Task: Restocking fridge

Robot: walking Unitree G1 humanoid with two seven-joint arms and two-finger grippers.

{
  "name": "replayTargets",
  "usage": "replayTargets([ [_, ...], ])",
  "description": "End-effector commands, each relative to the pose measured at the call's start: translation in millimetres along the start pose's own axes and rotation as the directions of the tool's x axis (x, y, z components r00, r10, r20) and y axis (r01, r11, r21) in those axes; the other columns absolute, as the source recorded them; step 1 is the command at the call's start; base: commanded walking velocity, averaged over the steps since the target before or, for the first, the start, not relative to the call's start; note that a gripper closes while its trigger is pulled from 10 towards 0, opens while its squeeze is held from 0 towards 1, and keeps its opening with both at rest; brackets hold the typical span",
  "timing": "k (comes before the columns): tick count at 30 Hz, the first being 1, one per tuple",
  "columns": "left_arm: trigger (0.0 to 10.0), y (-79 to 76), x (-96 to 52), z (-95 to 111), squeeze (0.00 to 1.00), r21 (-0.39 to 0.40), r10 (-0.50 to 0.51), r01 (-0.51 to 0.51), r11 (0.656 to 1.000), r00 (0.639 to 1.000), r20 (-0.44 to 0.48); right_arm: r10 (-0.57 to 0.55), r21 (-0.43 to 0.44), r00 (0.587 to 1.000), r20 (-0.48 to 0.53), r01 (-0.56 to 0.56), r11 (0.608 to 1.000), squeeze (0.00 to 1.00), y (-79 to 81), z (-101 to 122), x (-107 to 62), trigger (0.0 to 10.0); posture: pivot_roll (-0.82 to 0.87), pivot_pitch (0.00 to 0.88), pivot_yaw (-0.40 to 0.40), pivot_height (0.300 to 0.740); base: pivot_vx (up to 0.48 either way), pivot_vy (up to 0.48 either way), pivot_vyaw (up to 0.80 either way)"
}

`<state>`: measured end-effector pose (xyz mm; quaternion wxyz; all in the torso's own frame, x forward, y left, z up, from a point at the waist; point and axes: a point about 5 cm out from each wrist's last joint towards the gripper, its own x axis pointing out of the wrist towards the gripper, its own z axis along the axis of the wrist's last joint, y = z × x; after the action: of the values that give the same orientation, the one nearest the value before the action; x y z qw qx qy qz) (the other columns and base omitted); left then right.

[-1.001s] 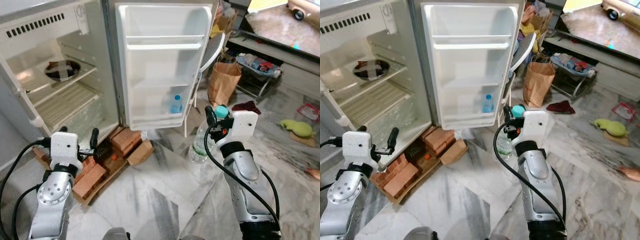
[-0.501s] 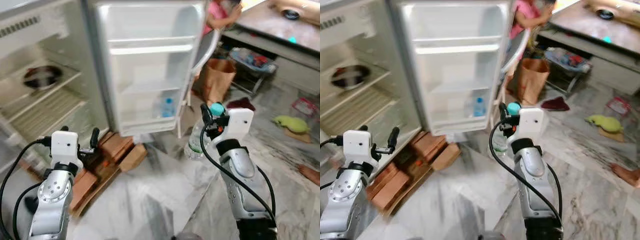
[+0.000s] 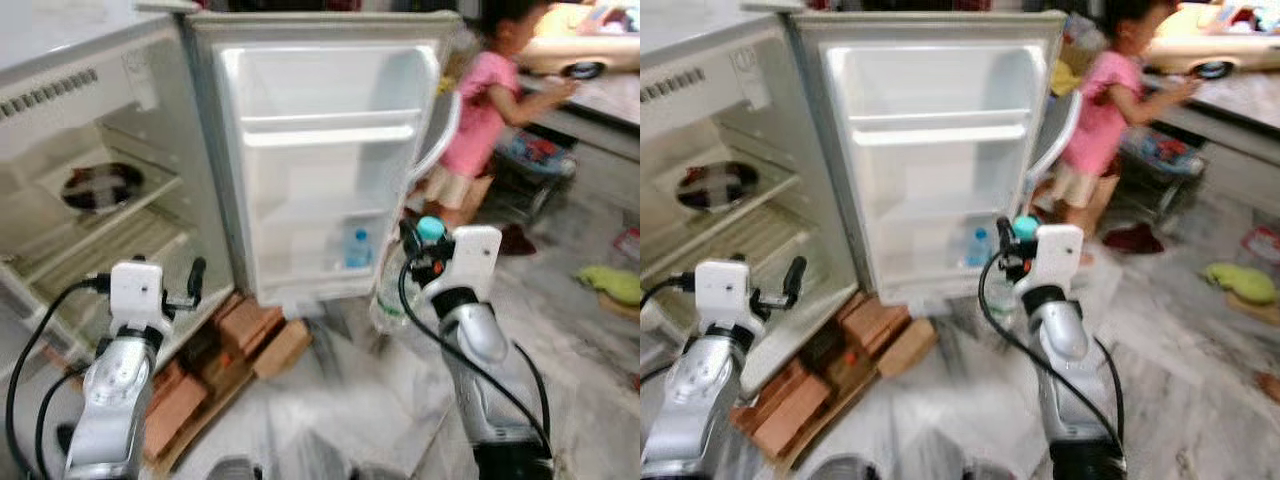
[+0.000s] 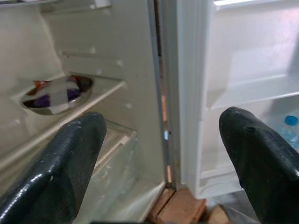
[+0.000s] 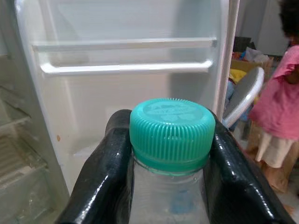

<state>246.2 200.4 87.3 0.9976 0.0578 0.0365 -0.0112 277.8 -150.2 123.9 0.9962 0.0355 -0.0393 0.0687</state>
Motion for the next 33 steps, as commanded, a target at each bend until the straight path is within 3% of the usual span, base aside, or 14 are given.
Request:
replayTargets([
  [1,10.0,-1.9,-0.3,2.2,0.00,0.018,-0.023,0.022,1.000,1.000,0.015,-0.015,-0.004,0.999,0.037,0.015,1.000,0.00,-3.0,8.2,1.6,10.0,0.03,0.000,-0.071,0.740,0.000,0.424,0.00],
  [8,10.0,-4.4,-0.5,3.5,0.00,0.024,-0.036,0.036,0.999,0.999,0.024,-0.013,-0.005,0.999,0.041,0.013,1.000,0.00,-2.1,9.3,2.7,10.0,0.03,0.000,-0.072,0.740,0.392,0.061,0.00],
  [24,10.0,-8.1,-2.7,3.4,0.00,0.017,-0.060,0.060,0.998,0.998,0.033,-0.012,-0.004,0.999,0.038,0.012,1.000,0.00,-1.0,8.9,2.0,10.0,0.03,0.008,-0.078,0.740,0.000,0.000,0.00],
  [33,10.0,-8.2,-1.5,4.9,0.00,0.013,-0.064,0.064,0.998,0.997,0.048,-0.004,-0.010,0.999,0.035,0.004,1.000,0.00,0.3,8.6,3.2,10.0,0.03,0.006,-0.081,0.740,0.352,0.000,0.00],
])
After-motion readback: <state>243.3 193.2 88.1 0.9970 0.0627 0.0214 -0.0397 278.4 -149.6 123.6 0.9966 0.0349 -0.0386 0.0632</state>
